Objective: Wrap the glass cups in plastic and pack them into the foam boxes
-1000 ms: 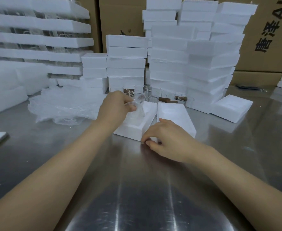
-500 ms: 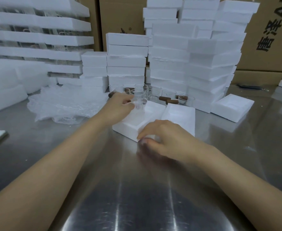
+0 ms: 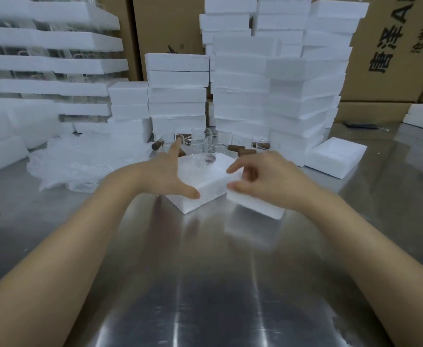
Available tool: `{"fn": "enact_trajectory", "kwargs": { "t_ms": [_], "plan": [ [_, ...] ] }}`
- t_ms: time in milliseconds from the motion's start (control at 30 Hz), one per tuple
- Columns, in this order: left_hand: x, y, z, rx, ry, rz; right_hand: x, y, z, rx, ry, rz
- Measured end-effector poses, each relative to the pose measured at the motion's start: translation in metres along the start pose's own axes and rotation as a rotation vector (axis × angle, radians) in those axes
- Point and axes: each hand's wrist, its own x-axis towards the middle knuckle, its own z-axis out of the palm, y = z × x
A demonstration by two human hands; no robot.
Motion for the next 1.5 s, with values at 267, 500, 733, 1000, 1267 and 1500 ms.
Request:
{"fn": "enact_trajectory", "kwargs": {
  "t_ms": [267,500,733,1000,1267,1500],
  "plan": [
    [0.014,-0.031,0.025,-0.554,0.108,0.279,-0.002,0.011,-0.038,0.486,1.009,-0.095],
    [0.022,-0.029,0.044,-0.400,0.230,0.289,0.009,0.023,-0.030,1.215,0.988,0.085],
    [0.023,-0.022,0.054,-0.196,0.403,0.402,0.019,0.047,-0.012,1.796,0.703,0.398],
    [0.019,-0.016,0.051,-0.335,0.472,0.370,0.018,0.063,-0.004,2.033,0.570,0.481],
    [0.008,0.003,0.051,-0.633,0.420,0.453,0.024,0.058,0.013,1.578,0.343,0.309],
    [0.011,0.003,0.050,-0.563,0.553,0.430,0.029,0.067,0.020,1.213,0.306,0.242]
  ]
}}
